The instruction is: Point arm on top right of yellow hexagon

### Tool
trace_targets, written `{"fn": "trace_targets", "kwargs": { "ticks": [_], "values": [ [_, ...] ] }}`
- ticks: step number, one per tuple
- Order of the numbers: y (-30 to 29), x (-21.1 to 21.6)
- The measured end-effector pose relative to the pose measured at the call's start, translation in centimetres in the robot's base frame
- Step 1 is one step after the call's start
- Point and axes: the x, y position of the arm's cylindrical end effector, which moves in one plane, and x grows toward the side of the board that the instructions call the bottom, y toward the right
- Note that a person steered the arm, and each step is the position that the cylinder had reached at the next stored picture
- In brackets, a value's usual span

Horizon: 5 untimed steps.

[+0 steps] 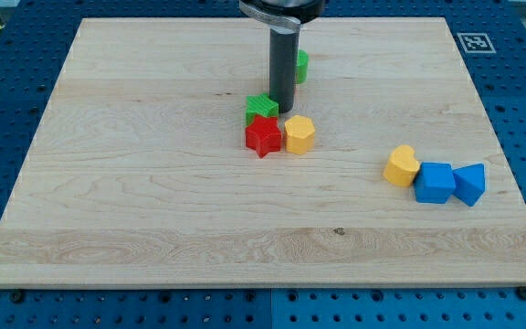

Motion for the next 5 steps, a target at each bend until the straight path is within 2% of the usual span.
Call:
{"fn": "trace_targets", "kwargs": {
  "ticks": [3, 5],
  "values": [
    [5.9, -0.2],
    [5.1, 1.0]
  ]
}}
